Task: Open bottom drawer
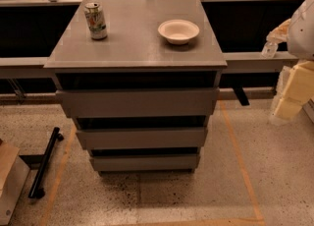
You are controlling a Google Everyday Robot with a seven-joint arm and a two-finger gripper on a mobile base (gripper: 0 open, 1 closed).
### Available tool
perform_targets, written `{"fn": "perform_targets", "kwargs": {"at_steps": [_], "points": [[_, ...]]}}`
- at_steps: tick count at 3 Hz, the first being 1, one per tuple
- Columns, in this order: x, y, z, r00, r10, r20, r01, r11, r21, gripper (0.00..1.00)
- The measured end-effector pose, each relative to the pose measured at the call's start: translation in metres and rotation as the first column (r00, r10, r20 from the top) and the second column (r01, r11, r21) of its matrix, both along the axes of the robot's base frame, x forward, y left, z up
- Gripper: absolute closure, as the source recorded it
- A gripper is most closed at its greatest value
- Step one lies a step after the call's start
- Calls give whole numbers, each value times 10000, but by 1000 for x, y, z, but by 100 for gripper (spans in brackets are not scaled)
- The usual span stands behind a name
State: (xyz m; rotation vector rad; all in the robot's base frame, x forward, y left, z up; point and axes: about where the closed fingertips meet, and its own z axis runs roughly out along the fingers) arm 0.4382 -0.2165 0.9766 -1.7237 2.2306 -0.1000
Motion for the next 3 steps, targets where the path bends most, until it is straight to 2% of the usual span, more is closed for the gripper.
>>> {"fn": "perform_targets", "kwargs": {"at_steps": [1, 2, 3], "points": [[0, 0, 0, 10000, 2, 26, -2, 10000, 12, 0], [9, -2, -13, 9998, -69, 177, 62, 9993, 367, 0], [22, -8, -45, 9984, -254, 506, 228, 9985, 506, 0]]}}
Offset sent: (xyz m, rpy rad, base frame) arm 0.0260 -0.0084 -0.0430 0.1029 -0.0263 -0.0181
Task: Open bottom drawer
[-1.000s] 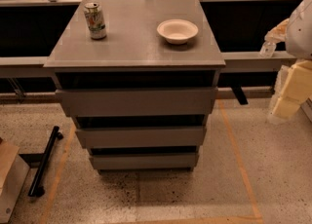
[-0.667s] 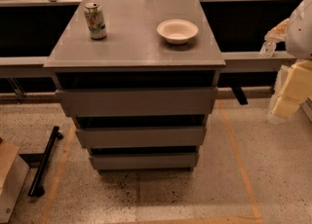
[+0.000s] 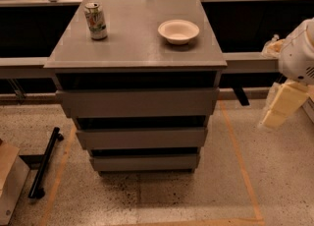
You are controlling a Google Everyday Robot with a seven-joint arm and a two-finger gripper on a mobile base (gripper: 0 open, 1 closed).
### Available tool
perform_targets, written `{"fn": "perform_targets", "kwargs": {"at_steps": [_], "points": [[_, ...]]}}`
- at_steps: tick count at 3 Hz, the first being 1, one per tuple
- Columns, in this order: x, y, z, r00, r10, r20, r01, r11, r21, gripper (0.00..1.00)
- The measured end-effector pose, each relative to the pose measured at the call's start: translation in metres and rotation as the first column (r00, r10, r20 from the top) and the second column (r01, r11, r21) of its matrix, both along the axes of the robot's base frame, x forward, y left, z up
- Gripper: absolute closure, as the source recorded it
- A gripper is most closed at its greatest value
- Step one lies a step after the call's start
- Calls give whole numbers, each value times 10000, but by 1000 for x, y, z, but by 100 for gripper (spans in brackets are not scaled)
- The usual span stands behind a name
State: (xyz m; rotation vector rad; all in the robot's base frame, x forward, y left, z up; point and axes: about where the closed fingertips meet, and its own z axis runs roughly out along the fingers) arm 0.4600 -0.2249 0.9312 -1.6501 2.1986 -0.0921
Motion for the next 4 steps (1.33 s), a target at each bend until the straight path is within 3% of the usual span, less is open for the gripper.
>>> {"fn": "perform_targets", "kwargs": {"at_steps": [1, 2, 4], "points": [[24, -2, -51, 9995, -258, 207, 252, 9992, 326, 0], [22, -5, -53, 9995, -242, 211, 236, 9993, 276, 0], [29, 20, -131, 9997, -152, -206, 177, 9914, 1295, 0]]}}
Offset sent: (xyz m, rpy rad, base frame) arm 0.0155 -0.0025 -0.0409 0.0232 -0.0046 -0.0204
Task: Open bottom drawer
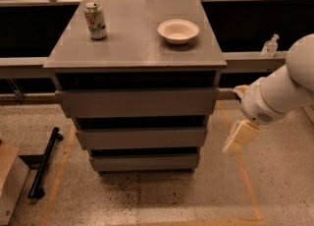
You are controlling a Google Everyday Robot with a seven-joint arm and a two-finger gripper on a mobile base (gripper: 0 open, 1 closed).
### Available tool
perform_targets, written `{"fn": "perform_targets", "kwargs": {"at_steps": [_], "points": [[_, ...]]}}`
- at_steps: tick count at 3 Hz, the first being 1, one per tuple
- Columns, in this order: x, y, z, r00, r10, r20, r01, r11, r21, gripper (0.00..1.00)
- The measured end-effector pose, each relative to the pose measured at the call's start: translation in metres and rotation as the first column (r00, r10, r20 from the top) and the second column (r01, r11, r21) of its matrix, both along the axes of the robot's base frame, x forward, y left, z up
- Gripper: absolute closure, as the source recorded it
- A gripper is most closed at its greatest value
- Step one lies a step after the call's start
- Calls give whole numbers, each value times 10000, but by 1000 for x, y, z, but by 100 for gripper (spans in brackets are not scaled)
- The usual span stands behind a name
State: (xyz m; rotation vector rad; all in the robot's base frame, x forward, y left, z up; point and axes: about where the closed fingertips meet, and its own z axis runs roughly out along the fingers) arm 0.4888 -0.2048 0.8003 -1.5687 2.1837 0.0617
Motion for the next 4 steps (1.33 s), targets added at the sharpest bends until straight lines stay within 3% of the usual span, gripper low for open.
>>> {"fn": "perform_targets", "kwargs": {"at_steps": [1, 3, 4], "points": [[10, 25, -60, 9987, 357, -377, -344, 9988, 360, 0], [9, 21, -70, 9978, 362, -559, -350, 9991, 223, 0], [16, 17, -110, 9959, 309, -849, -275, 9988, 408, 0]]}}
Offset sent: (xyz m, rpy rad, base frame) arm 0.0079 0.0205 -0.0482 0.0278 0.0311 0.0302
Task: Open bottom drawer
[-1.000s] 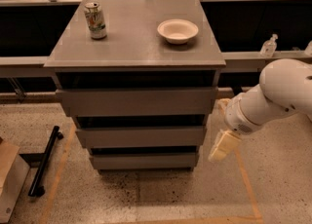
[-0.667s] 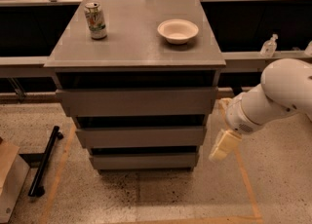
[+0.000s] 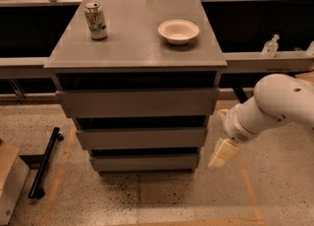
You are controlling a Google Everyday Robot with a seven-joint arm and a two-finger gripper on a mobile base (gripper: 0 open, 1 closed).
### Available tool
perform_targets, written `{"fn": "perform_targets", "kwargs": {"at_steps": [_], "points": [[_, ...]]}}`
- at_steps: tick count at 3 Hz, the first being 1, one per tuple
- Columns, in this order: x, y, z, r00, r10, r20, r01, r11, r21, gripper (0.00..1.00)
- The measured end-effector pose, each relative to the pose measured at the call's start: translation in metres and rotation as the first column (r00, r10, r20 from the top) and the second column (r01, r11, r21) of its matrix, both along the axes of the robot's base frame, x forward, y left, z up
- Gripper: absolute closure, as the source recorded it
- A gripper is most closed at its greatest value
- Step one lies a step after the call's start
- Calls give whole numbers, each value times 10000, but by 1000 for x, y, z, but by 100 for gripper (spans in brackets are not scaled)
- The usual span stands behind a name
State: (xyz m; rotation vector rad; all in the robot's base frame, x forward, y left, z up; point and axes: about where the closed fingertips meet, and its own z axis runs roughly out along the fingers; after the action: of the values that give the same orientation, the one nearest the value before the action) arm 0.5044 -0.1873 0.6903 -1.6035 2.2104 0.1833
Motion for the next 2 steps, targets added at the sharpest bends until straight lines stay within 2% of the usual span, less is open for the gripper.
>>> {"fn": "perform_targets", "kwargs": {"at_steps": [2], "points": [[30, 11, -91, 9981, 253, -556, -214, 9973, 706, 0]]}}
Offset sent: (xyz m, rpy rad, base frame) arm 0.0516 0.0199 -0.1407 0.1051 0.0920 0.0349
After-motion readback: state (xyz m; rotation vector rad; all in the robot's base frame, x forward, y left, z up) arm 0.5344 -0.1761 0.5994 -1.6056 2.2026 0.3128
